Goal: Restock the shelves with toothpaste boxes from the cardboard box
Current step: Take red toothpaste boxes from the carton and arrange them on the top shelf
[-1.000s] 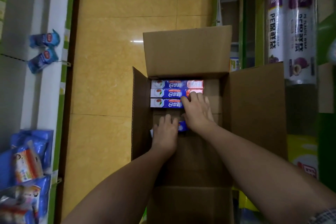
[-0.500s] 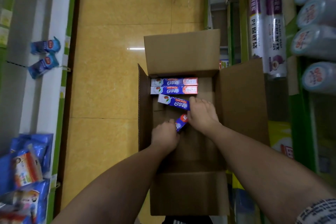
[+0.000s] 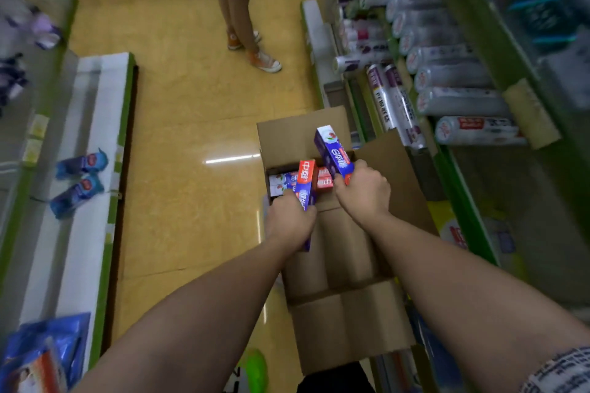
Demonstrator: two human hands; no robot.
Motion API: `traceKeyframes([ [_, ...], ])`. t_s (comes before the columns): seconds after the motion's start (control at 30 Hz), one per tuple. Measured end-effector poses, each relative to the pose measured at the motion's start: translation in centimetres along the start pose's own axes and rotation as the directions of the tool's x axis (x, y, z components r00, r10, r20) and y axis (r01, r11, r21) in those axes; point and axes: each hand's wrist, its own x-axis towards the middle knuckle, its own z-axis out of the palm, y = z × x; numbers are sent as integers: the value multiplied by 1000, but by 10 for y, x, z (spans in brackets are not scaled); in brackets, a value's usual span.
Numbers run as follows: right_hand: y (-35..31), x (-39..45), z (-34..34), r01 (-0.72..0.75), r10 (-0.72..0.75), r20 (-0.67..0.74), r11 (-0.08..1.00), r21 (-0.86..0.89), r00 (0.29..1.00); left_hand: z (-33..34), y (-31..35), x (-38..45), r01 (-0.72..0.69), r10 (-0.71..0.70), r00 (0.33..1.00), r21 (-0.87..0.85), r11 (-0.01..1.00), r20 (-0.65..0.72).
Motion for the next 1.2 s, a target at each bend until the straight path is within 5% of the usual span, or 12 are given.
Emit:
traceKeyframes([
  [0.23,-55,-65,-93,-55,104,-316,986,158,943,-99,23,-47,-210,157,959,-223,952,-234],
  [0.43,-92,-138,-171,-17,208,-560,945,327,802,-181,51,-116,-479,312,850,-376,793,-425],
  [0.77,-118,-233,-284,130,201,-788,933,335,582,-254,105,-222,-751,530,659,-424,507,-533],
  [1.2,-76,-387,-417,200,192,-945,948,248,264,-273,177,-403,-892,681,409,-422,160,-607],
])
